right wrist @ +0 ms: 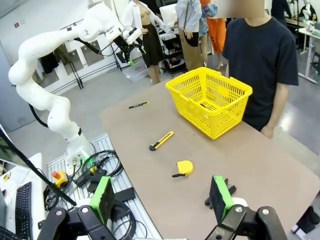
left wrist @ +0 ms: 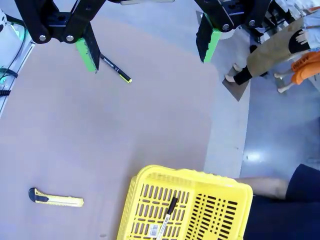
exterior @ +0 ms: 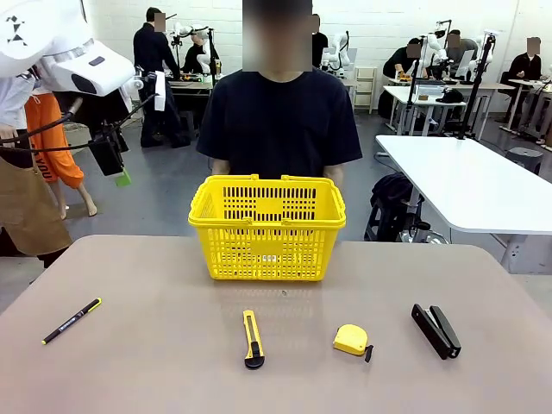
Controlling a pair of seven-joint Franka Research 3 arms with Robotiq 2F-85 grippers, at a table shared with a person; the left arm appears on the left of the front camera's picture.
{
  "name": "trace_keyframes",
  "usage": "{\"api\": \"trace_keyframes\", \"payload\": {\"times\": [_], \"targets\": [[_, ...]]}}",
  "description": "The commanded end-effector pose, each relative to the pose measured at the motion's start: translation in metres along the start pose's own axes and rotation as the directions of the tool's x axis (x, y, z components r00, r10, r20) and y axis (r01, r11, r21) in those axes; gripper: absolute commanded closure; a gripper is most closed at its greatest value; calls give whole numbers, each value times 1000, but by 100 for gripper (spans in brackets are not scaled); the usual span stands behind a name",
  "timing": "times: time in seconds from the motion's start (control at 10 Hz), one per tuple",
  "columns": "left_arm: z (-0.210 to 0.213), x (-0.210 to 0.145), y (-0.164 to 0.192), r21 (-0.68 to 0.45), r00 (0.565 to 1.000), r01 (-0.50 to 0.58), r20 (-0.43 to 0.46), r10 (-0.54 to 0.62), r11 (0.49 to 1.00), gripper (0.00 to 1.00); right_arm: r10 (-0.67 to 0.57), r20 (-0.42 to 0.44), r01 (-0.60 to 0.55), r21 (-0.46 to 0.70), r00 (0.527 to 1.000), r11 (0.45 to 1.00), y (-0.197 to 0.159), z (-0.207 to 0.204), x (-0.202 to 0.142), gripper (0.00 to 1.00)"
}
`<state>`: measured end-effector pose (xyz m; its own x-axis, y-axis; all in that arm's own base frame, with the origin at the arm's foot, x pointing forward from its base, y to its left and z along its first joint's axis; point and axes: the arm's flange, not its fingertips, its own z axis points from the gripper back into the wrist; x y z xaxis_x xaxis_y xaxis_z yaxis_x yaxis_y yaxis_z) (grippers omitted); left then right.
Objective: Place the items the person wants into the basket.
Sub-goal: Pick up the item the person points to and place it in the Market Basket.
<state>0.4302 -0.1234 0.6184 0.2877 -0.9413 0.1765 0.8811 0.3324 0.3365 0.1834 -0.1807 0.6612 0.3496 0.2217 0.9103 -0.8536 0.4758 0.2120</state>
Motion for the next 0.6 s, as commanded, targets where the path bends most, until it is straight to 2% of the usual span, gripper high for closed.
{"api": "trace_keyframes", "payload": {"times": [0.0,0.4,0.5], "targets": [[7,-9,2,12,1000,-18,-1,18,1000,0,19,16,-19,13,1000,1000,0,1,2,0],[5,-8,4,8,1000,-15,5,15,1000,0,19,16,-19,13,1000,1000,0,1,2,0],[24,-32,2,-94,976,-80,193,97,992,0,19,16,-19,13,1000,1000,0,1,2,0]]}}
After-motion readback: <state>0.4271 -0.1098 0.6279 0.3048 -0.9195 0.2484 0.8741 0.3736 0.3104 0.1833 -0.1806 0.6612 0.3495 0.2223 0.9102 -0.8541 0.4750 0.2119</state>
